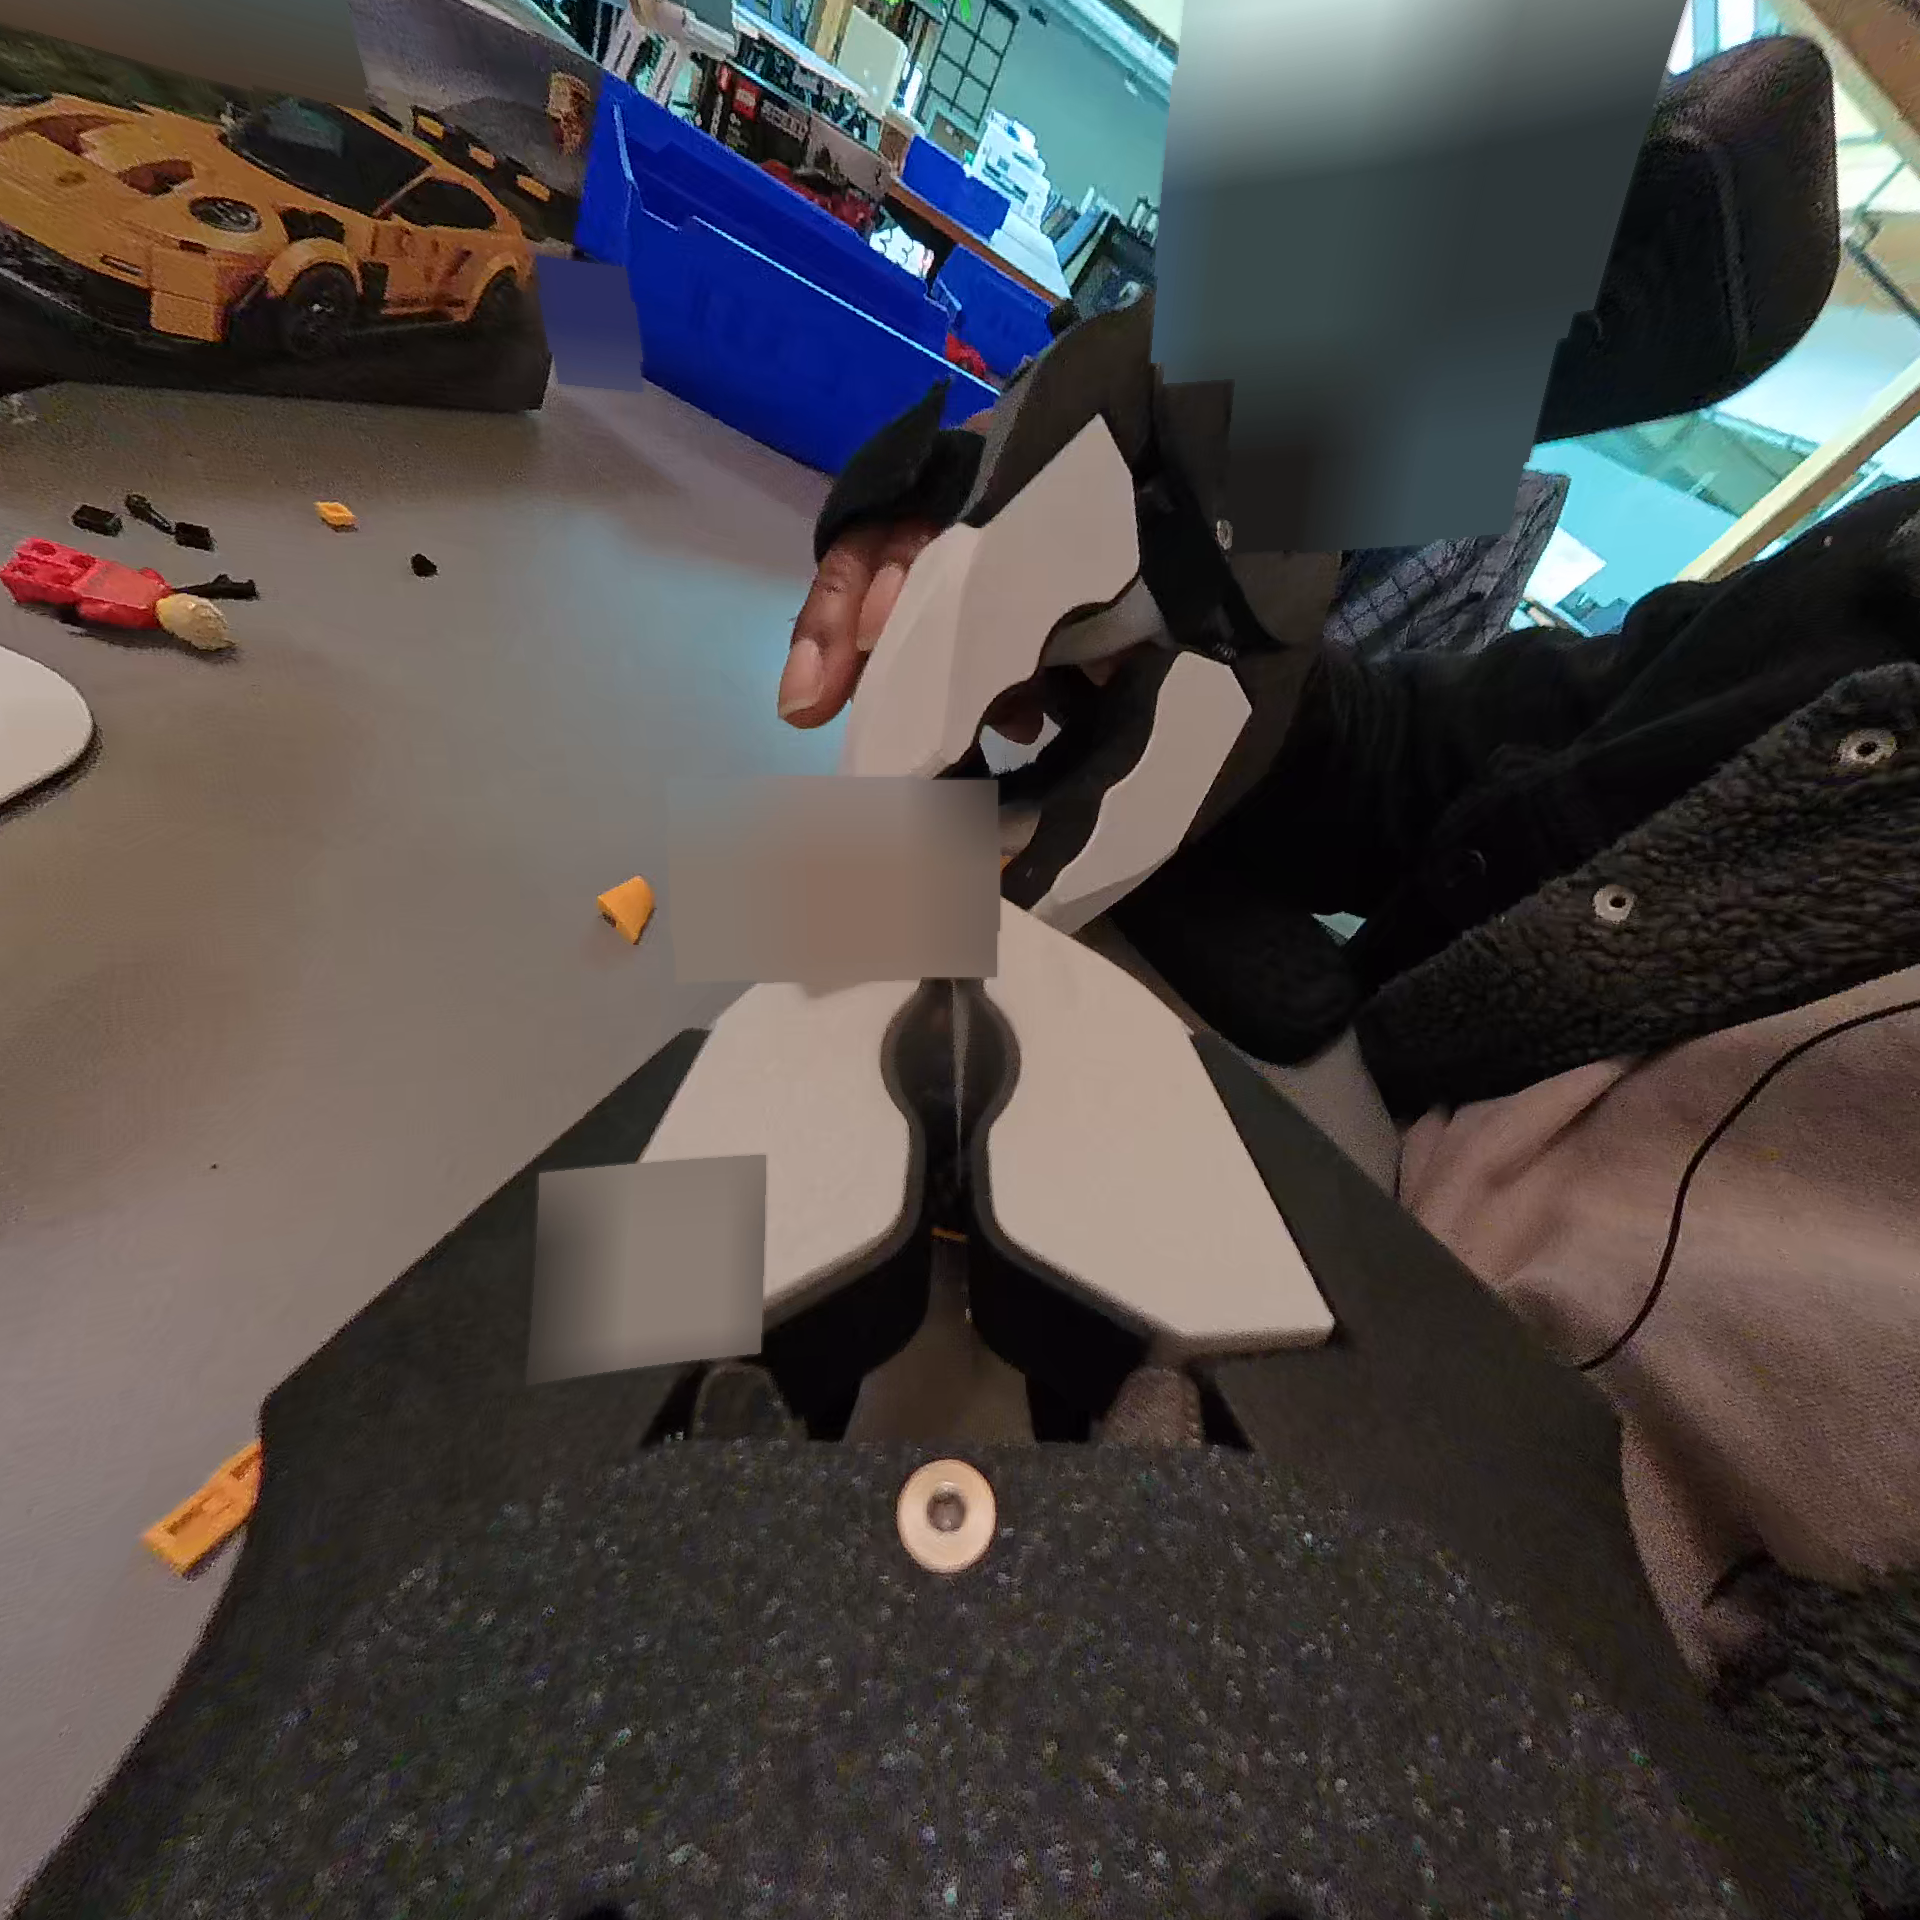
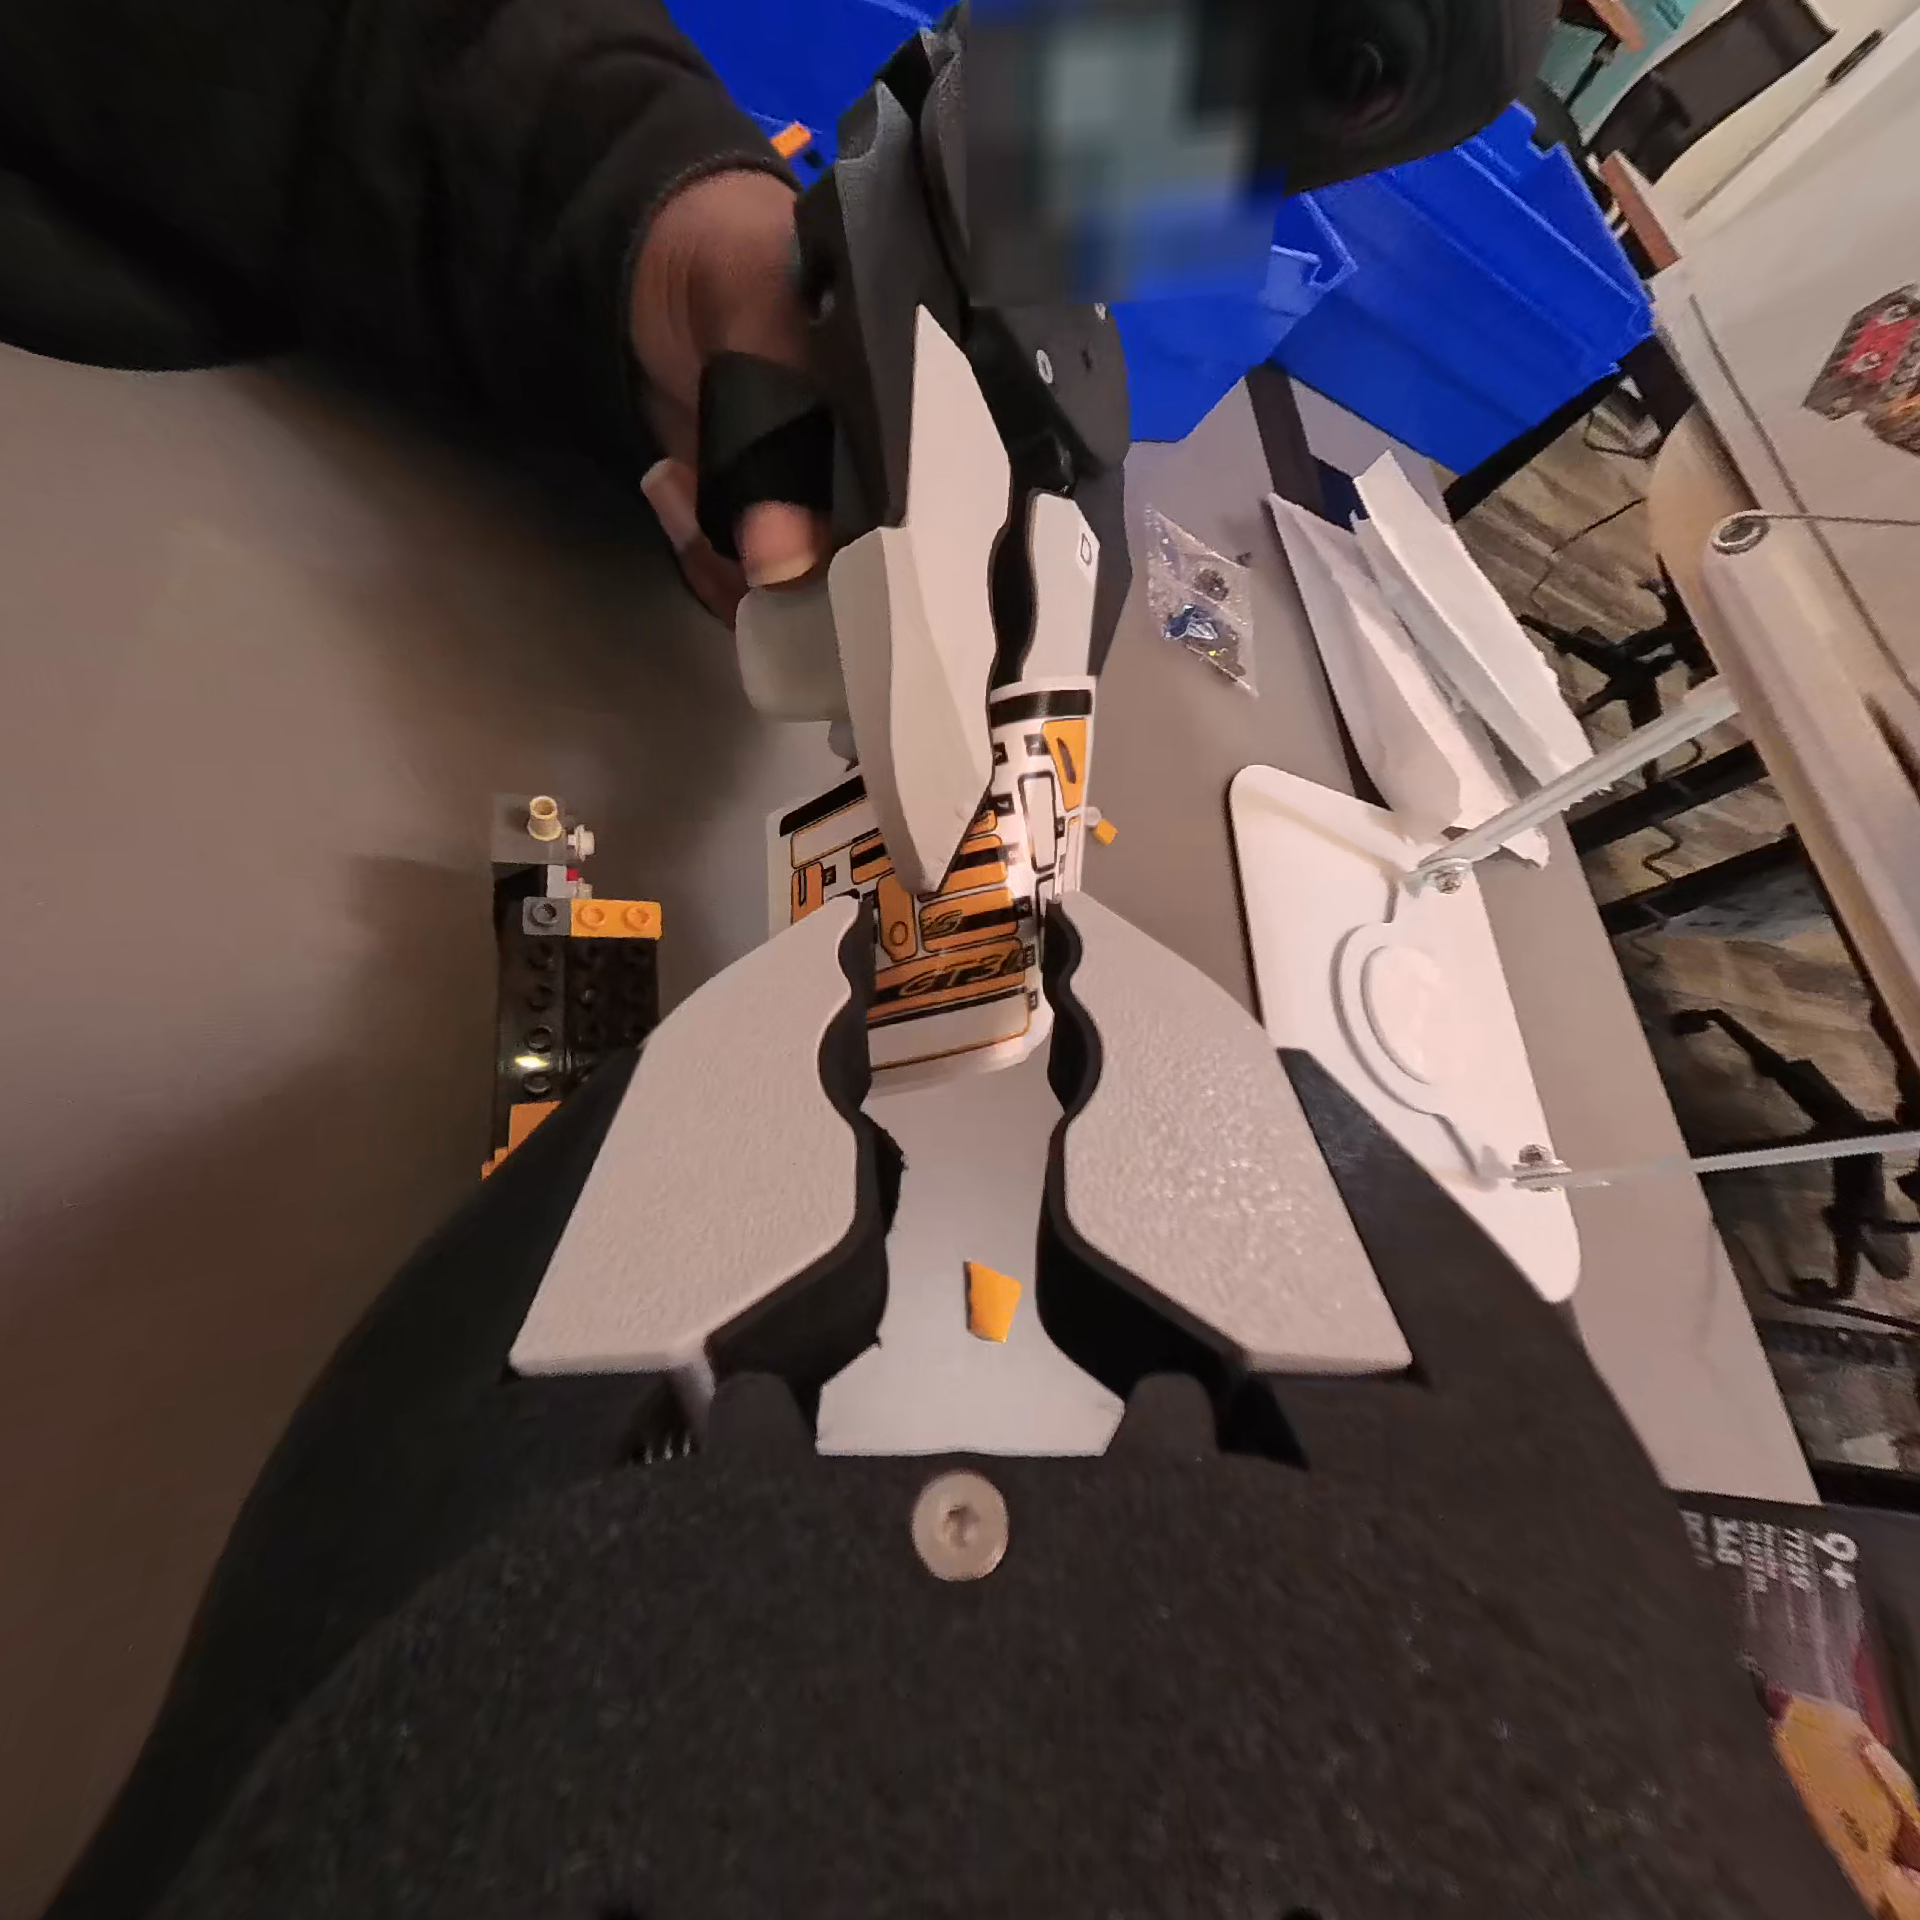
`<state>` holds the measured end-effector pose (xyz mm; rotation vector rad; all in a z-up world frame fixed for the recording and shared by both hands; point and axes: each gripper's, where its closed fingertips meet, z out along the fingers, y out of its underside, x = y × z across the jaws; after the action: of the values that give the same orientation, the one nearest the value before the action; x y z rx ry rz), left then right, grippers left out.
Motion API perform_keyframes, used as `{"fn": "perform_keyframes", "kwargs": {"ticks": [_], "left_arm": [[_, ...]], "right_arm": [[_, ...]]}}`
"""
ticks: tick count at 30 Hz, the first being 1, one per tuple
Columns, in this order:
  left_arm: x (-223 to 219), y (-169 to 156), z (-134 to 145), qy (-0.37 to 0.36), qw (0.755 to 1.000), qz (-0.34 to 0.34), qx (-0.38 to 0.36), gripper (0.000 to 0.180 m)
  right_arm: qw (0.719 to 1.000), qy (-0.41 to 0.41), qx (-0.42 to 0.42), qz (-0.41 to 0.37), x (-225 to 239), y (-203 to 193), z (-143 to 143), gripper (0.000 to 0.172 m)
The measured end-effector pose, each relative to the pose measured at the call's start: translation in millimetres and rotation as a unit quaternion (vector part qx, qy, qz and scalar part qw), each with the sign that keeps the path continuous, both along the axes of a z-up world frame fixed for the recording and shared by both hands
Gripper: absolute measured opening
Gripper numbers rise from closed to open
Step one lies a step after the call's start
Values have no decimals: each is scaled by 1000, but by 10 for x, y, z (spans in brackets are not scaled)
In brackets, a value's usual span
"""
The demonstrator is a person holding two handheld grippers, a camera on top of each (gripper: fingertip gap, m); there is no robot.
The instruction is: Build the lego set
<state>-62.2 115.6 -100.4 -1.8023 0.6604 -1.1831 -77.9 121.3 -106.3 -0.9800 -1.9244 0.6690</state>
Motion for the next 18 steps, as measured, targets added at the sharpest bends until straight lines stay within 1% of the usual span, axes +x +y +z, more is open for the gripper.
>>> {"fn": "perform_keyframes", "kwargs": {"ticks": [1, 6, 8, 10, 12, 14, 18], "left_arm": [[9, -11, -9, 7, 1000, -4, 3, 0], [60, -79, -75, 55, 998, -24, 27, 0], [66, -81, -102, 68, 997, -24, 31, 0], [52, -70, -103, 67, 997, -21, 28, 0], [43, -68, -102, 63, 998, -21, 24, 0], [27, -55, -119, 75, 997, -16, 30, 1], [-99, 17, -112, 114, 991, 15, 65, 11]], "right_arm": [[1000, -2, -5, 2, 7, -4, -3, 31], [1000, -13, -17, 17, 35, -53, -36, 33], [999, -26, -17, 26, 54, -84, -83, 23], [999, -24, -17, 25, 52, -77, -85, 18], [999, -26, -33, 29, 65, -83, -78, 14], [998, -32, -43, 29, 79, -75, -88, 11], [997, -39, -71, 20, 109, -14, -94, 7]]}}
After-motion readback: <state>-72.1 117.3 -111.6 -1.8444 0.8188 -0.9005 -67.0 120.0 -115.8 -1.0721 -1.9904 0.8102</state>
